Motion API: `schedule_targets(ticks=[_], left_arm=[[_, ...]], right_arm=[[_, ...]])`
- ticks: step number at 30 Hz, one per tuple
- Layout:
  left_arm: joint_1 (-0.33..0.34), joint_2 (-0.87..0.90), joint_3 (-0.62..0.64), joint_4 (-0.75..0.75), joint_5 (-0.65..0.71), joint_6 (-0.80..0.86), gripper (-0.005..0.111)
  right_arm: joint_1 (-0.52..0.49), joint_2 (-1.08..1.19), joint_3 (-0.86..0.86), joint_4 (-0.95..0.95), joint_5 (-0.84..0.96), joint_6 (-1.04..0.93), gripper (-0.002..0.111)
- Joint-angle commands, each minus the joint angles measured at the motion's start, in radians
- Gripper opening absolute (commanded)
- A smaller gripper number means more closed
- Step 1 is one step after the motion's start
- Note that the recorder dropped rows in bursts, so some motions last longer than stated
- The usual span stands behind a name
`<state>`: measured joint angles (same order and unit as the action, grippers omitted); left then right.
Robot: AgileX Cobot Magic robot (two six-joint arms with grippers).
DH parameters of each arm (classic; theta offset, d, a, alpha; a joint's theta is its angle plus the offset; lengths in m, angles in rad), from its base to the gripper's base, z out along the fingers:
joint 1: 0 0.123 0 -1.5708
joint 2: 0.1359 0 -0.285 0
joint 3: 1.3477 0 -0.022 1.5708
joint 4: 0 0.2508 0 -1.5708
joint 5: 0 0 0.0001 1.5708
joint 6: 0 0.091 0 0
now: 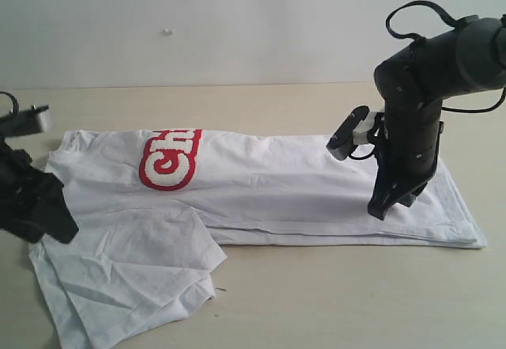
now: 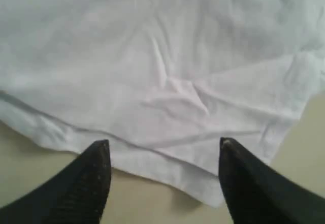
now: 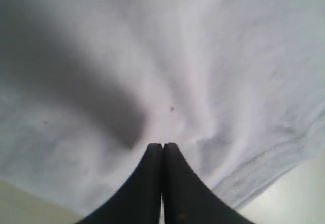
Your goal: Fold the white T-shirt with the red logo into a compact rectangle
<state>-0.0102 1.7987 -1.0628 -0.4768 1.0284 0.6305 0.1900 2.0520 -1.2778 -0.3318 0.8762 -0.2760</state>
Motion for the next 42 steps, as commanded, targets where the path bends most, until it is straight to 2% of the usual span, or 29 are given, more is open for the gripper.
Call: schedule_targets(ticks=[1,3,6,7,13,17,19,25,30,38,40,42], left_arm=[[0.0,-0.041,0.178,-0.065,-0.093,-0.045,0.061],[0.0,-0.058,0.248,-0.112,-0.16,-0.03,0.061],[0.0,-0.07,0.379,-0.344,-0.265,0.044,0.061],[0.0,-0.07,0.394,-0.358,-0.274,0.053,0.061],[0.0,-0.081,0.435,-0.352,-0.276,0.039,0.061],[0.0,-0.122,0.476,-0.245,-0.355,-0.13,0.061],[0.0,-0.124,0.497,-0.22,-0.386,-0.16,0.061],[0.0,-0.114,0.504,-0.337,-0.387,-0.142,0.061],[-0.003,-0.073,0.504,-0.464,-0.347,-0.035,0.061],[-0.062,-0.004,0.504,-0.521,-0.349,0.004,0.061],[-0.079,0.011,0.504,-0.558,-0.352,0.031,0.058],[-0.085,0.022,0.504,-0.59,-0.354,0.047,0.049]], right_arm=[[-0.003,-0.064,-0.006,0.116,0.005,-0.058,0.0],[-0.003,-0.082,-0.006,0.121,0.0,-0.063,0.0],[-0.003,-0.117,-0.006,0.148,0.001,-0.063,0.0],[-0.003,-0.12,-0.006,0.154,0.001,-0.063,0.0],[-0.003,-0.133,-0.006,0.164,0.003,-0.063,0.0],[-0.003,-0.133,-0.006,0.173,0.003,-0.063,0.0],[-0.003,-0.133,-0.006,0.173,-0.002,-0.065,0.0],[-0.003,-0.133,-0.006,0.174,-0.004,-0.065,0.0],[-0.003,-0.133,-0.006,0.174,-0.004,-0.065,0.0],[-0.003,-0.133,-0.006,0.174,-0.011,-0.065,0.0],[-0.003,-0.133,-0.006,0.174,-0.011,-0.065,0.0],[-0.003,-0.133,-0.006,0.174,-0.011,-0.065,0.0]])
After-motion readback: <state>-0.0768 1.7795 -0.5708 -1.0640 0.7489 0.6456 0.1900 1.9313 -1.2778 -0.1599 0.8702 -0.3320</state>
